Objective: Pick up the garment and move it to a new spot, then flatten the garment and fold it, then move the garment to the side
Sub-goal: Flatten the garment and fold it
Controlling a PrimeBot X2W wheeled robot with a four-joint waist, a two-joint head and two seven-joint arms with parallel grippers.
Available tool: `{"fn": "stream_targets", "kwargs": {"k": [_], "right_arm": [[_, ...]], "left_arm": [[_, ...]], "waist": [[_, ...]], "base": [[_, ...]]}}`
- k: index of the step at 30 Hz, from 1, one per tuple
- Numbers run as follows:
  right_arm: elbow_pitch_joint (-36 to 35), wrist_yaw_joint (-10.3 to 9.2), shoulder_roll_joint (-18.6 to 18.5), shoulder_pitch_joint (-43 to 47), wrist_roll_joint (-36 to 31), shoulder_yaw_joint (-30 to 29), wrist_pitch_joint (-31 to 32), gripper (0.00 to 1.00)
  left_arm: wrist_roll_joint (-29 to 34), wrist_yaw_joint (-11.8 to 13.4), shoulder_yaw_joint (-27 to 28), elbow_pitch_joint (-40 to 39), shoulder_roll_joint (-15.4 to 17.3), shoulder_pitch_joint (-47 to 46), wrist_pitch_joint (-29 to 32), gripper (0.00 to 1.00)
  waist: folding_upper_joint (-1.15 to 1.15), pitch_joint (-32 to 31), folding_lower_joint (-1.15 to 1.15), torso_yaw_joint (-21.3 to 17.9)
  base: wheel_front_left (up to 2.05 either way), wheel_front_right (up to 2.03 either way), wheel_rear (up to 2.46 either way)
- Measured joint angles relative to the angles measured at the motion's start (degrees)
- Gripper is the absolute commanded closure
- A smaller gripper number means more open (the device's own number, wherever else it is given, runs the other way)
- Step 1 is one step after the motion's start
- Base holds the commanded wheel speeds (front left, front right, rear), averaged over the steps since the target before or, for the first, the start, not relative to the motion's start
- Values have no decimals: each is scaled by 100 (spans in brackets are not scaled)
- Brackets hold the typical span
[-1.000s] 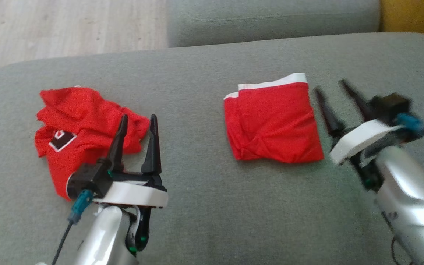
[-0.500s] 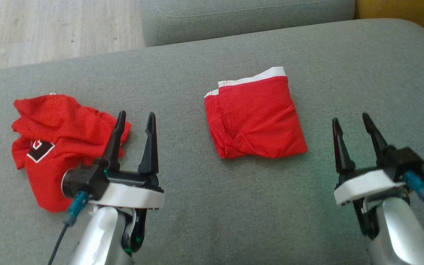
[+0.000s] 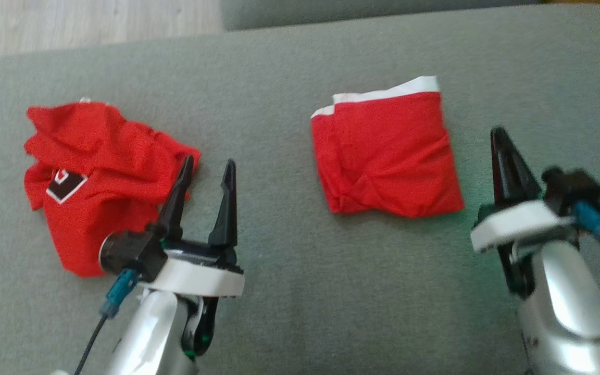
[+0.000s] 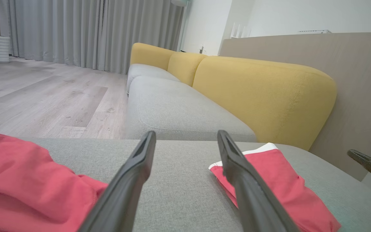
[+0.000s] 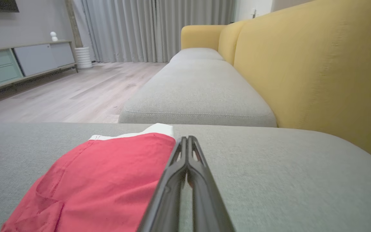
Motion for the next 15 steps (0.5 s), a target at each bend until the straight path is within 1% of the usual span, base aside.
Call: {"fn": "stream_targets", "kwargs": {"k": [3, 7, 11, 15], "right_arm": [[374, 0, -23, -503, -19, -59, 149, 100], [1089, 0, -114, -1039, -36, -257, 353, 100], [1797, 0, -250, -1404, -131, -345, 365, 100], [2449, 0, -300, -1737, -185, -322, 341, 100]], "left_arm": [[-55, 1, -122, -3, -3, -190, 0, 0], [-94, 3, -266, -5, -3, -365, 0, 0], [-182, 60, -364, -5, -5, -428, -8, 0], [-182, 86, -422, -7, -5, -448, -8, 0]], "waist": [[0, 204, 1, 168], [0, 428, 1, 446], [0, 603, 1, 721], [0, 749, 1, 900]], "base": [[0, 0, 0], [0, 0, 0], [0, 0, 0], [0, 0, 0]]}}
